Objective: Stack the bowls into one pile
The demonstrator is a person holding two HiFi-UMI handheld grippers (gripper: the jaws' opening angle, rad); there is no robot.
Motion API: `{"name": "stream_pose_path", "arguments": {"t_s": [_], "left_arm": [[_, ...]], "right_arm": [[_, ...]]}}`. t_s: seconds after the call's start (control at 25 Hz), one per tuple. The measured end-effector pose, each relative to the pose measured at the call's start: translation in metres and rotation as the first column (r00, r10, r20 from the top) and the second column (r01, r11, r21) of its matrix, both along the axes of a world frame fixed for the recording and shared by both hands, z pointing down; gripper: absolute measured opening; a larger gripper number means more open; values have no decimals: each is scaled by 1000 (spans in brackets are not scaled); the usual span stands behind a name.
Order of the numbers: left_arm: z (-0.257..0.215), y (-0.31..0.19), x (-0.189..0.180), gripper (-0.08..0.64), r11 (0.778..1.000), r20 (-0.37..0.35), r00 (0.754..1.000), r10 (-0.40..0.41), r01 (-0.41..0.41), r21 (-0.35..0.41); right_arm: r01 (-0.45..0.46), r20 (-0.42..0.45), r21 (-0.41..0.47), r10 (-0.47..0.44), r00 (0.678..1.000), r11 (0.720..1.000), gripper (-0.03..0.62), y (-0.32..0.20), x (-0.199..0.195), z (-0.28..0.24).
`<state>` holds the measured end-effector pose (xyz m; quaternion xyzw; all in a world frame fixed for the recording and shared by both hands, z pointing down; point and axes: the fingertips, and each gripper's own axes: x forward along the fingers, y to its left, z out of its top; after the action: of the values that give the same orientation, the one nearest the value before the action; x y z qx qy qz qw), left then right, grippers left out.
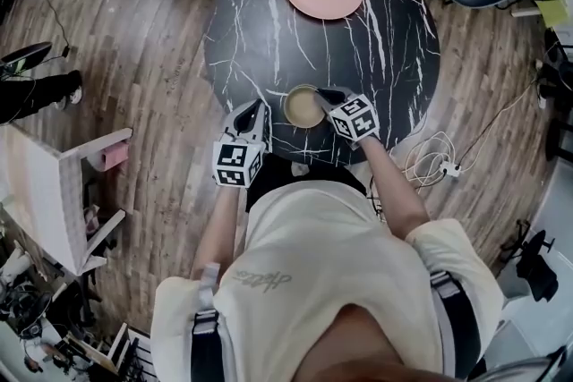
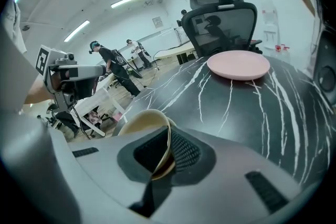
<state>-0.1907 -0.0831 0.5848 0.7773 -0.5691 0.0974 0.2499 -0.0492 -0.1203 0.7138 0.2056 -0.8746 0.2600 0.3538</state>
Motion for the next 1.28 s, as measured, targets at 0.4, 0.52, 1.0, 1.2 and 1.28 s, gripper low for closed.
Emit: {"name": "stream_pose_path", "arguments": {"t_s": [0.4, 0.52, 1.0, 1.2, 1.28], "left_arm": [[6, 1, 7, 17, 1000, -6, 1000, 10, -10, -11], [7, 1, 5, 17, 1000, -6, 1000, 9, -9, -14], [-1, -11, 19, 17, 999, -14, 999, 30, -30, 10], [-12, -16, 31, 17, 998, 0, 998, 58, -58, 32], [-17, -18, 34, 17, 997, 8, 998, 69, -69, 42]], "right_arm": [[53, -51, 73, -49, 998, 996, 63, -2, -1, 0], [45, -52, 88, -40, 998, 995, 86, -7, 2, -3], [16, -40, 109, -12, 999, 994, 70, -13, 32, -20], [-33, -14, 134, 35, 999, 990, 9, -19, 53, -36], [-59, -1, 142, 60, 998, 988, 8, -23, 61, -41]]}}
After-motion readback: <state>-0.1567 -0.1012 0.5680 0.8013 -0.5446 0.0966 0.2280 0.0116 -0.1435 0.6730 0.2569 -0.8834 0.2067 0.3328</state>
